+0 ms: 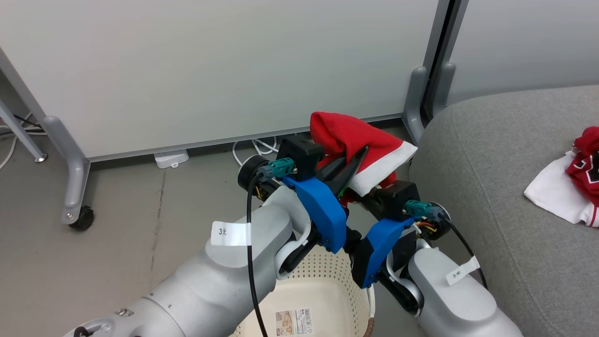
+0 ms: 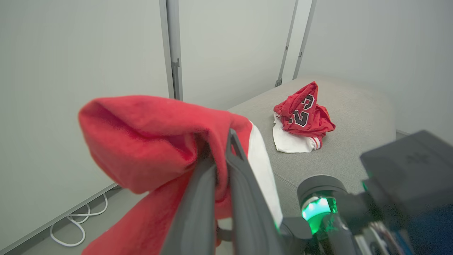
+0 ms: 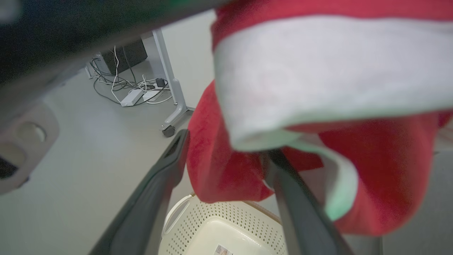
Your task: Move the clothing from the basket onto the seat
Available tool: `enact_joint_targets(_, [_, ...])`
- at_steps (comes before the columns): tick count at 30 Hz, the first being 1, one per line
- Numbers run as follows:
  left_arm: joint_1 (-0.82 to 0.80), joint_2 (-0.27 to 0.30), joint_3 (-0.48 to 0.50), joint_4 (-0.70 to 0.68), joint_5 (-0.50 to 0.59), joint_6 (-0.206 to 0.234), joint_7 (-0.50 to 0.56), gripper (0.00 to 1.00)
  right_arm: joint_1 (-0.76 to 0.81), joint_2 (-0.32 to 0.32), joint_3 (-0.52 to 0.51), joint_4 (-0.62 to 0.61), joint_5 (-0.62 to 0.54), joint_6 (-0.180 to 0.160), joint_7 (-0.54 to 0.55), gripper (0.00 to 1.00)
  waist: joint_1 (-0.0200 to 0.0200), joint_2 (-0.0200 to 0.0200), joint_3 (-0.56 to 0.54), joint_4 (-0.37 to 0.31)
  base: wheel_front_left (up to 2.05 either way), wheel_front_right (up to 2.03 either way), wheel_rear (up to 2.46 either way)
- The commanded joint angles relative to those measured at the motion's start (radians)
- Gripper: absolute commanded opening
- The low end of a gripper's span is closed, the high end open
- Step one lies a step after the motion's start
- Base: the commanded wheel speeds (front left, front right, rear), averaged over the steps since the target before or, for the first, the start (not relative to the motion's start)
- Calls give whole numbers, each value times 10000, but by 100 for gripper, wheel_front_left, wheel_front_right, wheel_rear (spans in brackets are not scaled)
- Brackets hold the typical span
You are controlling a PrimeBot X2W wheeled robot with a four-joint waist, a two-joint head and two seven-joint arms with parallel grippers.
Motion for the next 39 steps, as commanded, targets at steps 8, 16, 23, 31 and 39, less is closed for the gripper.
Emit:
enact_joint_targets(8, [63,-24,-153,-108,-174,-9,-50,0,-942,23,4,951,473,5,-684,100,-1,0,-106,90,0,0,0])
enact_joint_targets(16, [16,-32,-227,-231,-305,-9,-50,0,-1417,24,451,1767,559,5,-798,0,-1,0,-167,119,0,0,0])
enact_joint_targets(23, [-4,-19,-205,-165,-258,-9,-50,0,-1473,24,735,2127,789,5,-1023,0,-1,0,-202,75,0,0,0])
enact_joint_targets(31, [56,47,-102,-35,-165,-9,-50,0,-1579,25,943,2308,1011,5,-1216,0,-1,0,-224,-12,0,0,0])
enact_joint_targets(39, [88,64,-104,0,-157,-9,-50,0,-1679,25,1050,2476,1153,5,-1357,0,-1,0,-245,-40,0,0,0])
